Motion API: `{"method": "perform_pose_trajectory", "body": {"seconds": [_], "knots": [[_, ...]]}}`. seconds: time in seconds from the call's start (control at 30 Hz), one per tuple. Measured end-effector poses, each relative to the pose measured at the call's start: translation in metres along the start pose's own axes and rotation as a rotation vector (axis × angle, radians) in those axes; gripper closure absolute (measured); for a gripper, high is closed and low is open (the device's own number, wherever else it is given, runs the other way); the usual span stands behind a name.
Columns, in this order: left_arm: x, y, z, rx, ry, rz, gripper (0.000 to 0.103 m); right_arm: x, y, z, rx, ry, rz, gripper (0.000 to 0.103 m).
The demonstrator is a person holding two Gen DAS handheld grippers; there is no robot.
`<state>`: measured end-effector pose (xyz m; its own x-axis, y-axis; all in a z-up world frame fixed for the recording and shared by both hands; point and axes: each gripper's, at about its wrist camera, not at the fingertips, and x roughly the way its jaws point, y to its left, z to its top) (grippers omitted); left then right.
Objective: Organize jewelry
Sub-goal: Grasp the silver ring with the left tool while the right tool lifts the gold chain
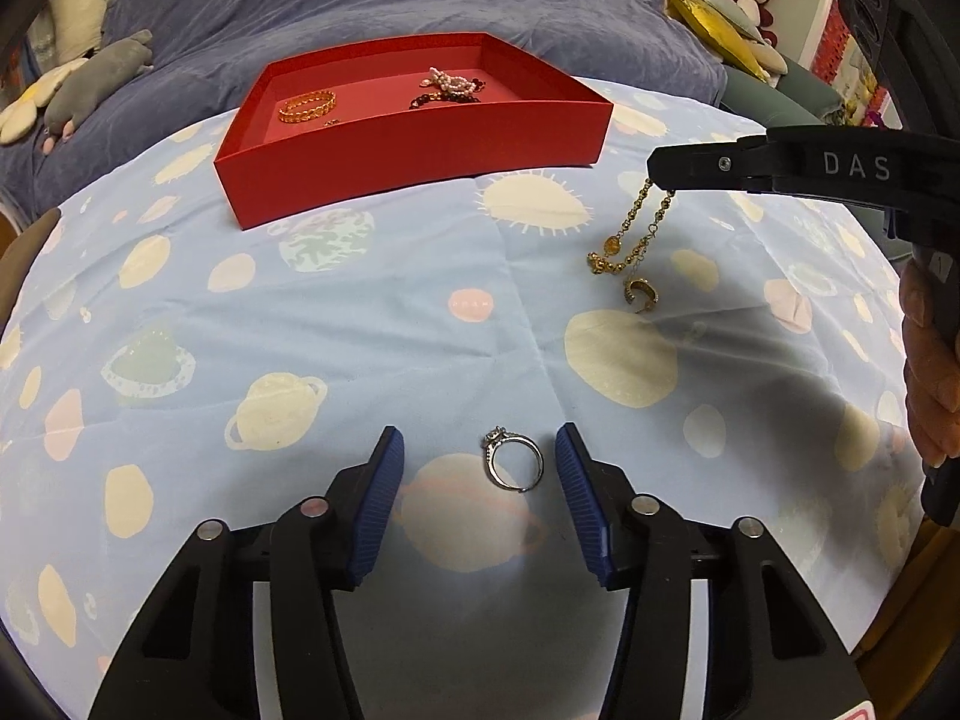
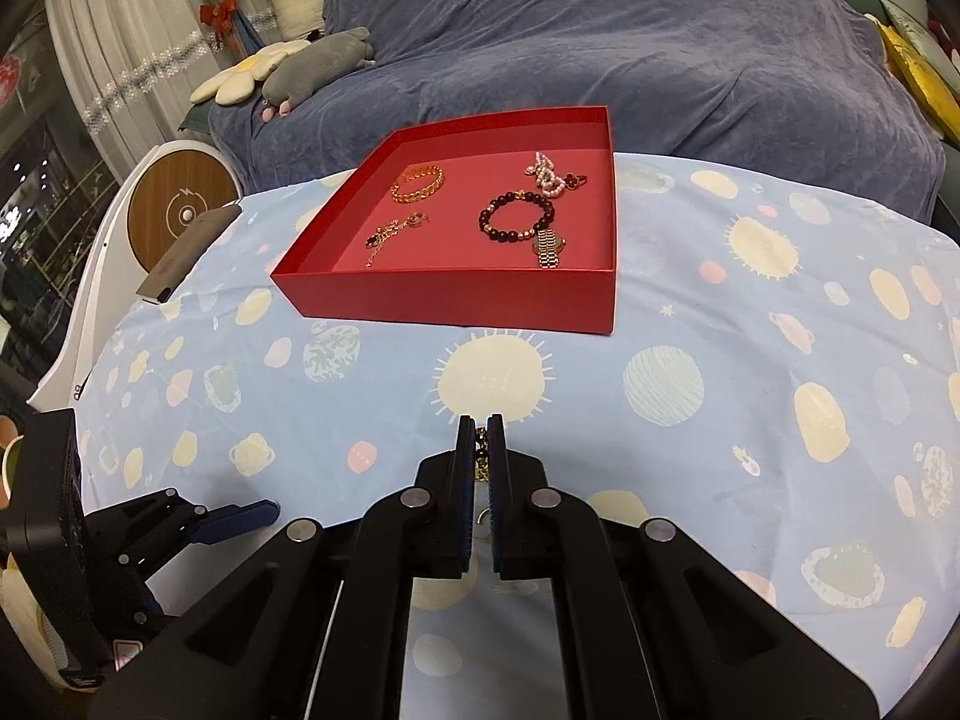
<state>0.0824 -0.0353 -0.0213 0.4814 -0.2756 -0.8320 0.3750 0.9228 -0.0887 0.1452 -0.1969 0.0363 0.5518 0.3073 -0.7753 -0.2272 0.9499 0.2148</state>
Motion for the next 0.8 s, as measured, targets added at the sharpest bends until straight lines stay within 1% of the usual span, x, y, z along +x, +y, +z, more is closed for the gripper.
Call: {"method": "perform_pose_trajectory", "body": {"seconds": [0.13, 0.23, 0.3, 0.37, 0.43, 0.53, 0.8], "knots": [[0.002, -0.003, 0.001, 0.022, -0.014, 0.028, 0.068, -0.001, 0.000, 0.000, 0.004, 0.001, 0.003, 0.100], [0.002, -0.003, 0.001, 0.028, -0.020, 0.039, 0.082, -0.002, 0.001, -0.001, 0.001, 0.000, 0.005, 0.100], [0.001, -0.001, 0.002, 0.023, -0.019, 0.037, 0.087, -0.002, 0.001, -0.001, 0.003, 0.000, 0.005, 0.100], [0.002, 0.002, 0.003, 0.010, -0.014, 0.024, 0.089, -0.003, 0.001, -0.001, 0.005, -0.001, 0.004, 0.100], [0.003, 0.006, 0.005, 0.000, -0.010, 0.019, 0.096, -0.004, 0.000, 0.000, 0.008, -0.004, 0.005, 0.100], [0.002, 0.013, 0.005, -0.029, -0.002, -0.012, 0.096, -0.005, 0.000, 0.000, 0.009, -0.005, 0.005, 0.100], [0.000, 0.013, 0.004, -0.034, 0.001, -0.031, 0.096, -0.005, 0.001, 0.001, 0.010, -0.006, 0.004, 0.100]]}}
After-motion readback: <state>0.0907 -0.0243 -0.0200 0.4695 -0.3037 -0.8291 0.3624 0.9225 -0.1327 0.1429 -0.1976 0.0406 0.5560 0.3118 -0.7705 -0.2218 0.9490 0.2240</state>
